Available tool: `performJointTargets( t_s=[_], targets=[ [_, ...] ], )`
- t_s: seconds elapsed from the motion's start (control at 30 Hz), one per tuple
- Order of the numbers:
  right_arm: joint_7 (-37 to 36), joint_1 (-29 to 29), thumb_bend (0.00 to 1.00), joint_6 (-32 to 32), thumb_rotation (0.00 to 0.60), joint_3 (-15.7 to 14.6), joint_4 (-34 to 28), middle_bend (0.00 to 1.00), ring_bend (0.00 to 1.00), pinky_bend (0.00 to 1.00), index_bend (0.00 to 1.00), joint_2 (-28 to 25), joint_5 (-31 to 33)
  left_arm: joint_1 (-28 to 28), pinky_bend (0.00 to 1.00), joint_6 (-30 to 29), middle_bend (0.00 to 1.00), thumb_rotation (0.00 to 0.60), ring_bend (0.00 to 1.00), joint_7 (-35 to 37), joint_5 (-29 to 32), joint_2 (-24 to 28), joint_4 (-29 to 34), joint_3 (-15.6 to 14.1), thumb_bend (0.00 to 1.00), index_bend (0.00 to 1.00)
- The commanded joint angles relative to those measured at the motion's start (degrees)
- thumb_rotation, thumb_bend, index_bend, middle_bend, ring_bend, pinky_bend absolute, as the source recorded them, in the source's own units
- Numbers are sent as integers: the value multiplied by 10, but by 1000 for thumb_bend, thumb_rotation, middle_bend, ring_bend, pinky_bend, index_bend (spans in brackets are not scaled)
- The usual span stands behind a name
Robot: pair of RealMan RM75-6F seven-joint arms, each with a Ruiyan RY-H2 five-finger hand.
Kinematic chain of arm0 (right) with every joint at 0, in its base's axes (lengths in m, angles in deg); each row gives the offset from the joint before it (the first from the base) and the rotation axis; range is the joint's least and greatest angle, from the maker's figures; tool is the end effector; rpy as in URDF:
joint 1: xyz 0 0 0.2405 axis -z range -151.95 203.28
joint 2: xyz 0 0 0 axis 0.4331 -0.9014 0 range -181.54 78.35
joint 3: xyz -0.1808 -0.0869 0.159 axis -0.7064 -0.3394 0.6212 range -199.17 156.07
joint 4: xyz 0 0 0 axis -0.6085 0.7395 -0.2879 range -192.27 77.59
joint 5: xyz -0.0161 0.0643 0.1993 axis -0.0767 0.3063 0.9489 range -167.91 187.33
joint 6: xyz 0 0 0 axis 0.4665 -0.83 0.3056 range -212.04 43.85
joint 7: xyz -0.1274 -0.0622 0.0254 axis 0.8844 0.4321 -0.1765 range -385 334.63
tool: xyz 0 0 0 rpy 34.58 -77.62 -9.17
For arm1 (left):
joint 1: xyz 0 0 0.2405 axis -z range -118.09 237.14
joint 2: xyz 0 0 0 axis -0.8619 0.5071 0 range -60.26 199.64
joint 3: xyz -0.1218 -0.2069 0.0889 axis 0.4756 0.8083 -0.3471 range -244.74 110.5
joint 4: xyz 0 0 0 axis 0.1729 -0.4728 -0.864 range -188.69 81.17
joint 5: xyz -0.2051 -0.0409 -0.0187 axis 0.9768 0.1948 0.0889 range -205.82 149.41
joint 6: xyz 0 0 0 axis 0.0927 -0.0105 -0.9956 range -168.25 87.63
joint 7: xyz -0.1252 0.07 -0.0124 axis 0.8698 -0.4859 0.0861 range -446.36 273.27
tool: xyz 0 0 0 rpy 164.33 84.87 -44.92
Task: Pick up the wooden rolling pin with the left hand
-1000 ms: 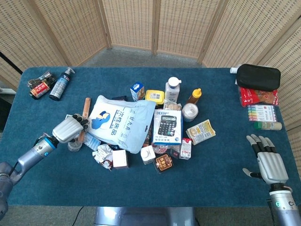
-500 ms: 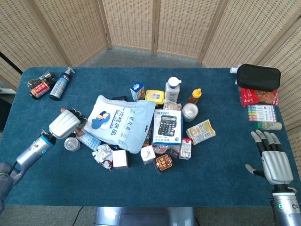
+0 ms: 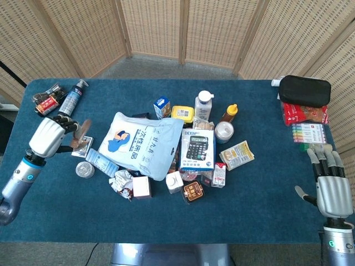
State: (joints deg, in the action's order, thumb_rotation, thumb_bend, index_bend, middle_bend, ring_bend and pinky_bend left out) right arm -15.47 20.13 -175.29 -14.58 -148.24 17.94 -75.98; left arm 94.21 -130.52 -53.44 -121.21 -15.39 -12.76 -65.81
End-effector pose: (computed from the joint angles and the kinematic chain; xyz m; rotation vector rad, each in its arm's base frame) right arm -0.2951 -0.1971 0.1563 1.3018 -0.7030 0.9365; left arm -0.2614 0.3597 0.1363 -1.7148 -0.4990 -1.4010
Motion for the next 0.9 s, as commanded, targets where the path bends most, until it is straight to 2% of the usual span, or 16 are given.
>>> performJointTargets(
  t_s=[0.03,0.2,0.27,0.43,0.73,0.9],
  targets=[
    [-2,2,0,-2,600,-1,-2,0,0,0,0,-2,-3,-8,635,-20,733,600,641,-25,17,47,69,26,107,822],
    [-11,7,0,-10,599,-1,-7,0,0,0,0,-7,-9,-19,635,-46,745,600,652,-39,45,104,188,68,109,828],
    [-16,7,0,-10,600,-1,-11,0,0,0,0,-10,-10,-21,639,-58,744,600,656,-80,42,134,222,80,108,831],
    [-21,3,0,-1,600,-2,-14,0,0,0,0,-12,-14,-29,641,-62,743,600,657,-117,48,202,315,104,111,829],
    [-33,3,0,2,600,-1,-17,0,0,0,0,-19,-15,-43,642,-65,743,600,658,-168,50,278,424,136,111,830],
    [-32,3,0,0,599,0,-22,0,0,0,0,-20,-19,-47,641,-59,744,600,657,-183,49,284,444,140,111,830]
  ],
)
